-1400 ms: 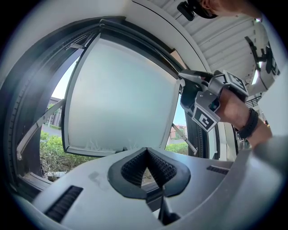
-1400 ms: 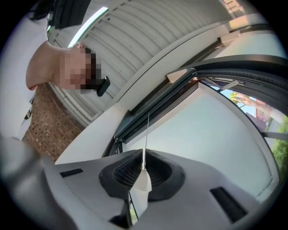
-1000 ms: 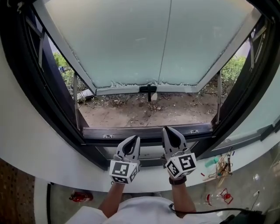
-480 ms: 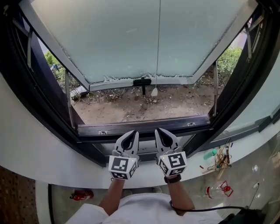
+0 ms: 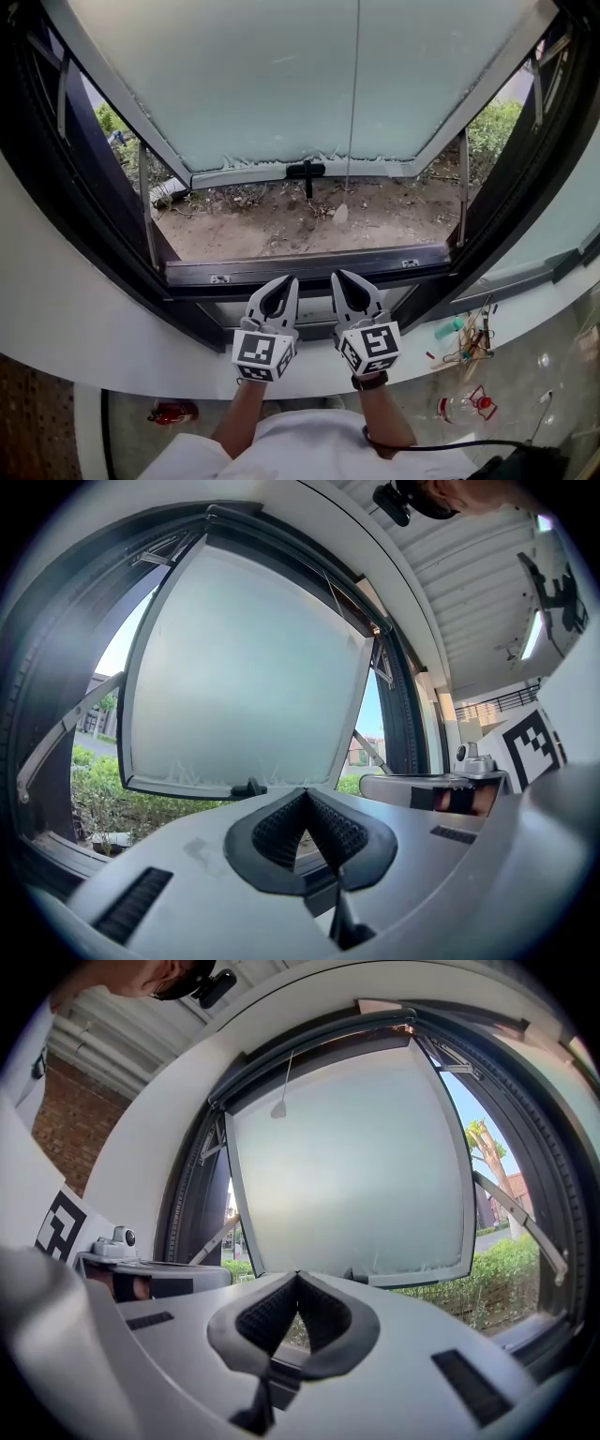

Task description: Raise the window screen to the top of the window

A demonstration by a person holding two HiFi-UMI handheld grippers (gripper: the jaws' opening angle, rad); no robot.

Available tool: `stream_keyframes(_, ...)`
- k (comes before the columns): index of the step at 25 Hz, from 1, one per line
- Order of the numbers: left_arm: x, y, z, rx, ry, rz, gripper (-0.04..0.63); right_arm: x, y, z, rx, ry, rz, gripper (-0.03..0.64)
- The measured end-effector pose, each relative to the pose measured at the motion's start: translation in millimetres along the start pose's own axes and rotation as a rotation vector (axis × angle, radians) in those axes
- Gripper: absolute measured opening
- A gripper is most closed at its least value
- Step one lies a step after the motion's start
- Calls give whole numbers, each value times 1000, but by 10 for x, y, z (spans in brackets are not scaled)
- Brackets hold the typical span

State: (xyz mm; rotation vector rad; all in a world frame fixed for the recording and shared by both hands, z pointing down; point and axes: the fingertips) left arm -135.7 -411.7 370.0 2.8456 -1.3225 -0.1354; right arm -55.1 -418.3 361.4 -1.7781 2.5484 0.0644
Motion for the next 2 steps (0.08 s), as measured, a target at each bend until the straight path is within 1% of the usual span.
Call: stream_keyframes(2, -4, -9, -11, 0, 1, -1, 2, -4, 5, -17, 4, 2, 1, 0)
Point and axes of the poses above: the fingertips, and each gripper's own axes: x forward along the fingers, y to its left, z out of its top, and after that the axes turned 11 degrees about -z, right-handed
